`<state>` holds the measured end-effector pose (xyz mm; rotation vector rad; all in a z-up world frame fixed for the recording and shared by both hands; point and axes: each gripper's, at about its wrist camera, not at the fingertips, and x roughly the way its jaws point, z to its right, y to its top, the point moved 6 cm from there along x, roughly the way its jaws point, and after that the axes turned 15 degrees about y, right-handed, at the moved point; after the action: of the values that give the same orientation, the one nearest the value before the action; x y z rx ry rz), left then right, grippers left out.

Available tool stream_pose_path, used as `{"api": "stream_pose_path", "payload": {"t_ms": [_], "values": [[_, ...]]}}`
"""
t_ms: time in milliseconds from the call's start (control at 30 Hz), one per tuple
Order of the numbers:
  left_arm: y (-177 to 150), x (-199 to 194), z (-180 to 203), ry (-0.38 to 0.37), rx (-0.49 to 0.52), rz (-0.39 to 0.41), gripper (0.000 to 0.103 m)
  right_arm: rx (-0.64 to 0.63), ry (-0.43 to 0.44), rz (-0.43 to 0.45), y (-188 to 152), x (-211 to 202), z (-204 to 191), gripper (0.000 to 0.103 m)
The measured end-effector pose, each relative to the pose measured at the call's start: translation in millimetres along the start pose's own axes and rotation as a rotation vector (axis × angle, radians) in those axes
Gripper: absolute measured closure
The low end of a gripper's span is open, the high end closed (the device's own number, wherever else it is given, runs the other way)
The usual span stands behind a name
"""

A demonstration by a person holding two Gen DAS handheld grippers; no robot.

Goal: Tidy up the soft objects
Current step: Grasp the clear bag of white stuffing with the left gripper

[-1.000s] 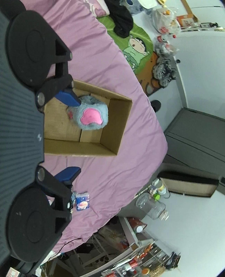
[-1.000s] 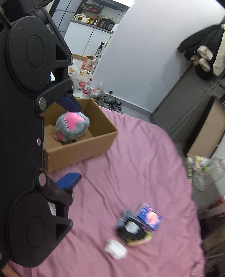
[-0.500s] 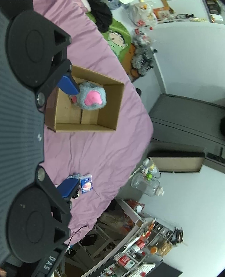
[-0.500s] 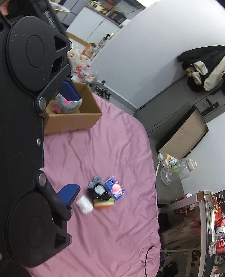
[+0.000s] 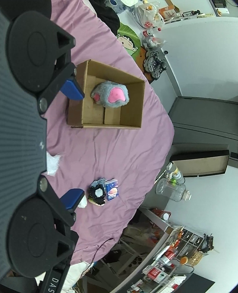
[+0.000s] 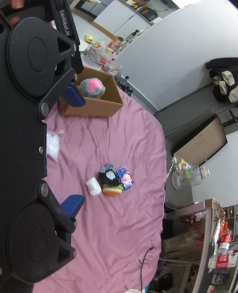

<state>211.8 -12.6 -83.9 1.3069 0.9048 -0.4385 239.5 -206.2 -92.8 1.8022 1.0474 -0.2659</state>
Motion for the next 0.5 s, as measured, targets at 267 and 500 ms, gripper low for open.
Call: {"api": "stream_pose_path", "payload": {"t_ms": [267,500], "values": [[-20,-10,17,0.021,0.050,0.011,0.001,-0.088,-0.016,-0.048,-7,-18,14,0.000],[-40,-18,33,0.021,0.095,0.009,0.001,-0.122,-0.047,-0.058,-11,-32,28,0.000]]}}
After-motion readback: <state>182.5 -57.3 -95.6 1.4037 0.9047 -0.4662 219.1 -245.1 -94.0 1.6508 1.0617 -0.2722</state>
